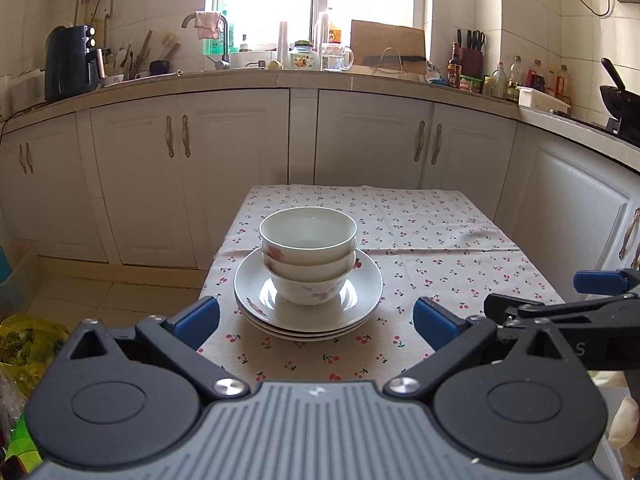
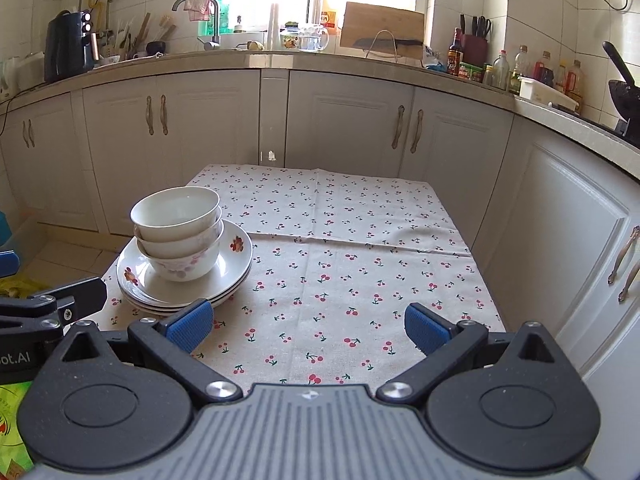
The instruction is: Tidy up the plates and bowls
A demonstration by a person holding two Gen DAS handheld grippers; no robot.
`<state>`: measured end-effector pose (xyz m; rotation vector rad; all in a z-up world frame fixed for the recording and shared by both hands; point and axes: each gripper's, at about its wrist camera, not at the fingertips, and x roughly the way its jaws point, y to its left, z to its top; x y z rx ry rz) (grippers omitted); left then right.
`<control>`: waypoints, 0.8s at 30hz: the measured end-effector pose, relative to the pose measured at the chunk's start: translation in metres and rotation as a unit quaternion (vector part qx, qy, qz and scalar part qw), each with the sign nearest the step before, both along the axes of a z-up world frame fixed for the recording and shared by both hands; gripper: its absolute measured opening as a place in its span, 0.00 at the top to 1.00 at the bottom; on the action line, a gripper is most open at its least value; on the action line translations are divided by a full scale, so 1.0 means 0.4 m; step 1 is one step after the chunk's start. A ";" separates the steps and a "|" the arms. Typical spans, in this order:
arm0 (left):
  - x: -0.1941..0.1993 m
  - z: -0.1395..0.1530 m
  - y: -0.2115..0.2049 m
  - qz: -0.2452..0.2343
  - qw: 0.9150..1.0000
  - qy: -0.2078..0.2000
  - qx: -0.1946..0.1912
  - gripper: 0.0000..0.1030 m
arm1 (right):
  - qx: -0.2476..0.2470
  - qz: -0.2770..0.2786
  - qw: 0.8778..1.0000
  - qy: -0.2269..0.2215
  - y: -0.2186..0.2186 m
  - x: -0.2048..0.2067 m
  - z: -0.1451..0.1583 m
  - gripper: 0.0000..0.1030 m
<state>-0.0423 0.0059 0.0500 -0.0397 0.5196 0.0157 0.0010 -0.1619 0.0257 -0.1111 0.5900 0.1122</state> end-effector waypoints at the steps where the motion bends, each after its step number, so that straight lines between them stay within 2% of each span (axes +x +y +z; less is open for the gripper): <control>1: 0.000 -0.001 0.000 0.000 1.000 0.001 -0.001 0.01 | 0.000 0.000 1.000 -0.001 -0.001 -0.001 0.000 0.00; 24: 0.000 -0.005 0.008 0.005 1.000 0.002 -0.004 0.01 | -0.018 -0.008 1.000 -0.010 0.016 -0.006 -0.001 0.00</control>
